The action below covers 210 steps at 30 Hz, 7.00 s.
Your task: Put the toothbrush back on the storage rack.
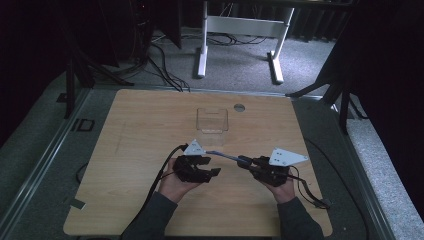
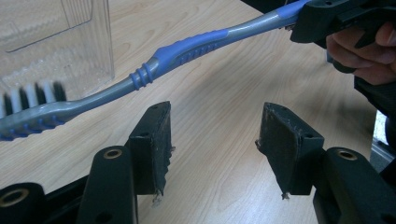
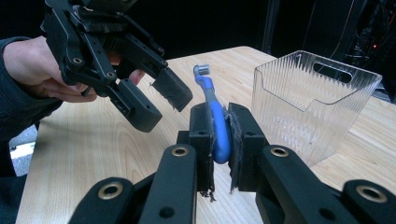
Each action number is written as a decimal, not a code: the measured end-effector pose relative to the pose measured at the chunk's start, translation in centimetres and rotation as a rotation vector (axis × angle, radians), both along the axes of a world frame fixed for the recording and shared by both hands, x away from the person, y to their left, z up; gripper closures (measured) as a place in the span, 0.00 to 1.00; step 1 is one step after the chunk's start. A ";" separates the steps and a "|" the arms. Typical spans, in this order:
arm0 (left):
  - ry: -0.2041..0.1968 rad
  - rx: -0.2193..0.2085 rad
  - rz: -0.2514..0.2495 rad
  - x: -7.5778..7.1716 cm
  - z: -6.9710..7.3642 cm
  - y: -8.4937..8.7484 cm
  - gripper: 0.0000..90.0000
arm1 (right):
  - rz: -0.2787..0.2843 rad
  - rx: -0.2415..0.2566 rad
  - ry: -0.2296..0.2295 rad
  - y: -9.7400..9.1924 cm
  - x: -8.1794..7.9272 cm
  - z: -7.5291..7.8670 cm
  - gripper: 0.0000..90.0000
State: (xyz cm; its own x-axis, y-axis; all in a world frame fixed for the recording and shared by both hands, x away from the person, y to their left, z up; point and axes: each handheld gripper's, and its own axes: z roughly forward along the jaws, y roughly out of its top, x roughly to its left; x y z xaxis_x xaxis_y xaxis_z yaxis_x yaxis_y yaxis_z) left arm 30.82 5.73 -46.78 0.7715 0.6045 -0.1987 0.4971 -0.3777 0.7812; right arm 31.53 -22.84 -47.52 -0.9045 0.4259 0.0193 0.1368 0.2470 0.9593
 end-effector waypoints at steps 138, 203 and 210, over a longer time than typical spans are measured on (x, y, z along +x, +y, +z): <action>-0.241 -0.123 0.173 3.9 4.4 2.3 0.89 | 0.057 -0.163 0.123 2.8 0.7 -3.3 0.60; -0.281 -0.164 0.269 6.3 3.5 2.5 0.88 | 0.082 -0.182 0.139 3.2 0.8 -3.9 0.57; -0.284 -0.158 0.280 6.6 3.4 2.4 0.88 | 0.084 -0.184 0.140 3.3 0.8 -3.9 0.58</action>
State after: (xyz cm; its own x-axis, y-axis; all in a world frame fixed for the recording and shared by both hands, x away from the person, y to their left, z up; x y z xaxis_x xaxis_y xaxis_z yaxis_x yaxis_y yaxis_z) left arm 37.44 8.18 -43.42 0.6190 0.7777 -0.1092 0.3205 -0.1232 0.9392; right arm 32.28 -19.58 -51.41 -0.9309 0.3572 0.0764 0.2371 0.4316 0.8704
